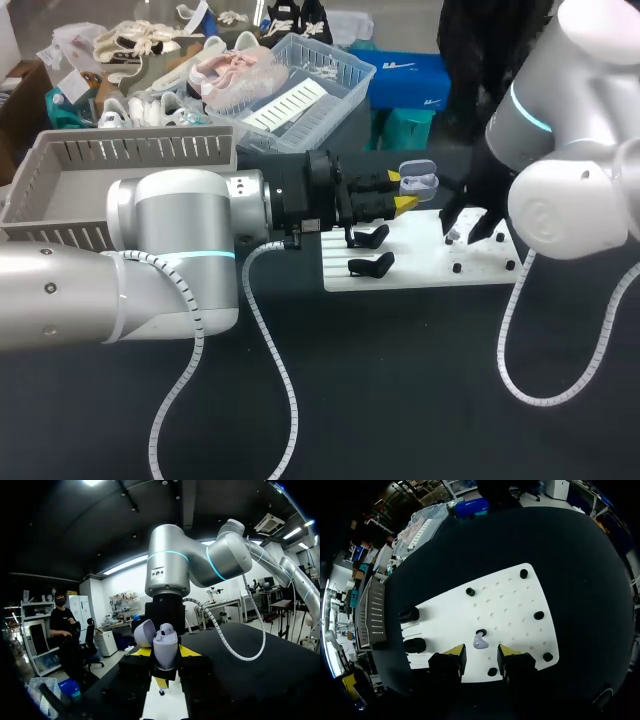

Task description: Pick up each earbud case from the left stands, insert the matching earbuds, close the lid, and place the case in the box.

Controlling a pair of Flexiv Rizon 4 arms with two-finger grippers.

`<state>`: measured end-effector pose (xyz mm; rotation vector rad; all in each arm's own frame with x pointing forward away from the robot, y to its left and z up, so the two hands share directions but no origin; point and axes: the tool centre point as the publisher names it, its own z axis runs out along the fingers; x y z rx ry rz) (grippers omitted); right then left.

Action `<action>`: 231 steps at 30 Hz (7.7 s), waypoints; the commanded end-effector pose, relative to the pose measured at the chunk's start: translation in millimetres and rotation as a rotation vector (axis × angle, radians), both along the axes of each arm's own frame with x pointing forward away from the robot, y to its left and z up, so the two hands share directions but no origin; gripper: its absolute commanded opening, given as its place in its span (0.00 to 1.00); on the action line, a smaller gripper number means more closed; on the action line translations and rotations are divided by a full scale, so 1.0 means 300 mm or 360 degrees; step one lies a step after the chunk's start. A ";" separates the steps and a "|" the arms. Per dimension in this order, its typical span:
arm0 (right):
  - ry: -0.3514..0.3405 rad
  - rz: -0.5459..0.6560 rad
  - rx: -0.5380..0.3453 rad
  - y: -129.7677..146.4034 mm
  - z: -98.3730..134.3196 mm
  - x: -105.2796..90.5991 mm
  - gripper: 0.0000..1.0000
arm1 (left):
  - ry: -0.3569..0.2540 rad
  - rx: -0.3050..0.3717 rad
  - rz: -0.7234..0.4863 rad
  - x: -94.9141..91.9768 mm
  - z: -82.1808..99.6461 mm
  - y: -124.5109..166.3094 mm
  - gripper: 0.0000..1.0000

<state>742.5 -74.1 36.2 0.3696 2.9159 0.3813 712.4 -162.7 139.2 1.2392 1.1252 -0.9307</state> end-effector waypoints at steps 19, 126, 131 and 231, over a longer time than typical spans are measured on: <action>0.0044 -0.0004 0.0027 0.017 -0.033 0.023 0.33 | -0.0003 -0.0003 0.0005 0.000 -0.002 -0.002 0.00; -0.0286 0.0944 -0.0238 0.249 0.576 -0.305 0.00 | -0.0003 -0.0003 0.0005 0.000 -0.002 -0.002 0.00; -0.0294 0.0992 -0.0237 0.258 0.583 -0.278 0.00 | -0.0003 -0.0003 0.0005 0.000 -0.002 -0.002 0.00; -0.0164 0.1317 -0.0289 0.246 0.485 -0.162 0.00 | -0.0003 -0.0003 0.0005 0.000 -0.002 -0.002 0.00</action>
